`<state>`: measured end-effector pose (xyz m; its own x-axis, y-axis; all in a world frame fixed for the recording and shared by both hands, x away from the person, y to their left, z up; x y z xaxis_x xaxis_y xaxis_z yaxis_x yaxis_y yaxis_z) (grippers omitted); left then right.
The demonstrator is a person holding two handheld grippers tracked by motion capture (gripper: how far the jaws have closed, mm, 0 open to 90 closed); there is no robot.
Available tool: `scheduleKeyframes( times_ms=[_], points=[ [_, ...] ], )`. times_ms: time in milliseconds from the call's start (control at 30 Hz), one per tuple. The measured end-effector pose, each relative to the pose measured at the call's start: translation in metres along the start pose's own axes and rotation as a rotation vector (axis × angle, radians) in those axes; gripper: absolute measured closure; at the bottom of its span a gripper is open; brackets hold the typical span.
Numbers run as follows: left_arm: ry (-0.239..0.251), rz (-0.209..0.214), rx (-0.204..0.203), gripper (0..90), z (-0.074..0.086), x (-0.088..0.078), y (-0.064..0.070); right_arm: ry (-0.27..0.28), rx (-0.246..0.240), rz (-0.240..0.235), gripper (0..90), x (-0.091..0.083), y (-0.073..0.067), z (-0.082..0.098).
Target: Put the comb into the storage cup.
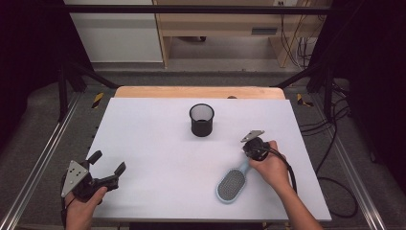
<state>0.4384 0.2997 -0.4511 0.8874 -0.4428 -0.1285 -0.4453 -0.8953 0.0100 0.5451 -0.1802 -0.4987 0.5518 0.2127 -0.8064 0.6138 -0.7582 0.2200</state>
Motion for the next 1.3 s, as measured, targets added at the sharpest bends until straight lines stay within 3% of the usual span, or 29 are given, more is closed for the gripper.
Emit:
scheduleKeyframes(
  times_ms=[133, 300, 567, 833, 1300],
  points=[
    [-0.005, -0.004, 0.003, 3.7, 0.001, 0.000, -0.001, 0.005, 0.044, -0.012, 90.0, -0.012, 0.009, 0.019],
    [-0.013, -0.007, 0.010, 3.7, 0.002, 0.001, -0.001, -0.022, 0.040, -0.024, 90.0, -0.020, 0.011, 0.041],
    [-0.013, -0.014, 0.011, 3.9, 0.002, -0.001, -0.003, 0.001, 0.077, -0.041, 90.0, -0.037, 0.012, 0.073],
    [-0.021, -0.012, 0.018, 3.9, 0.003, -0.001, -0.002, 0.021, 0.086, -0.062, 90.0, -0.053, 0.002, 0.094],
    [-0.027, -0.009, 0.019, 3.9, 0.004, 0.000, -0.001, 0.029, 0.057, -0.100, 90.0, -0.071, -0.018, 0.112]
  ],
)
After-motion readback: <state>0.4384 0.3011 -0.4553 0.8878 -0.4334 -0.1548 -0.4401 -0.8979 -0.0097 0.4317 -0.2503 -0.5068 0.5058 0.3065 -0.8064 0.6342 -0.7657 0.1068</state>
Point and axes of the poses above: each handheld gripper's, and its own axes: x roughly forward along the jaws, z roughly out of its underside, y roughly to its right, the point moved 5 cm from there along x, roughly forward along the jaws, and after that the axes turned 1 degree about -y, right-handed, at the moved point
